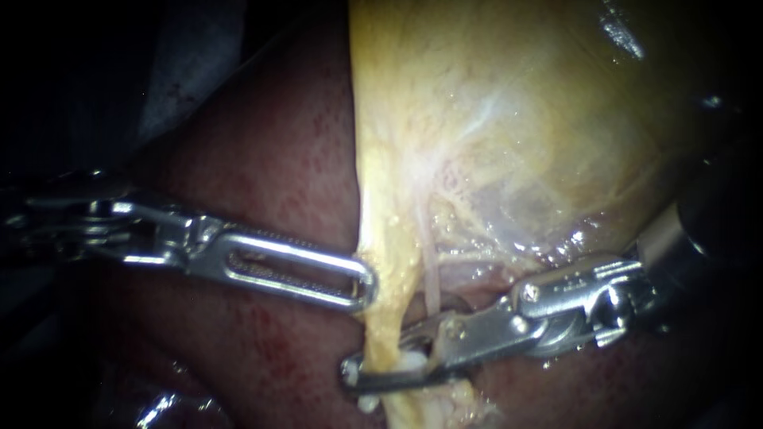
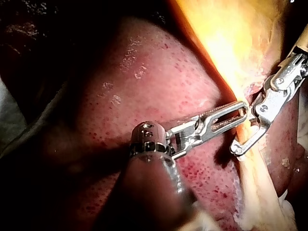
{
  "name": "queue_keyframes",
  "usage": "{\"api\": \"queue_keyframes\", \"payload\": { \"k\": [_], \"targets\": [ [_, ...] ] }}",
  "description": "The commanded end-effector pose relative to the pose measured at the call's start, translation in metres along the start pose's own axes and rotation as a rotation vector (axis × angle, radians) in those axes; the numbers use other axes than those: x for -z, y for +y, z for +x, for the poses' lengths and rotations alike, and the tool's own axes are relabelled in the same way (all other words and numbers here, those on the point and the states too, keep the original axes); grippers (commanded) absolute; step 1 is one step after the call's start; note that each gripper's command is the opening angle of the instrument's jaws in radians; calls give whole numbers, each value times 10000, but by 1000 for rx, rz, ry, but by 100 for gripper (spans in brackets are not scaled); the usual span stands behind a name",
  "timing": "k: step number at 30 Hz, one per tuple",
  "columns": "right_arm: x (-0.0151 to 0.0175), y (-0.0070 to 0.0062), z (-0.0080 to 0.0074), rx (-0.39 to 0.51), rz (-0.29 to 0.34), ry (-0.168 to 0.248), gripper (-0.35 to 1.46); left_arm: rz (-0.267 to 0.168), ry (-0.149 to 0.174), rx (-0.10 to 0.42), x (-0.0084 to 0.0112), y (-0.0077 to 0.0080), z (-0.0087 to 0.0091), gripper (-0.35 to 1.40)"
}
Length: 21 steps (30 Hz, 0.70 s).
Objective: Clipping second clip left tube
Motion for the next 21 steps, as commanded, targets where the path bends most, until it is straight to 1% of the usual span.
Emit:
{"api": "queue_keyframes", "payload": {
  "k": [1,21],
  "targets": [
    [0,0,0,-3,3,-1,-32,0,0,0,0,0,0,-35],
    [-2,-1,-3,-13,11,-8,-34,0,0,0,0,0,0,-35]
  ]
}}
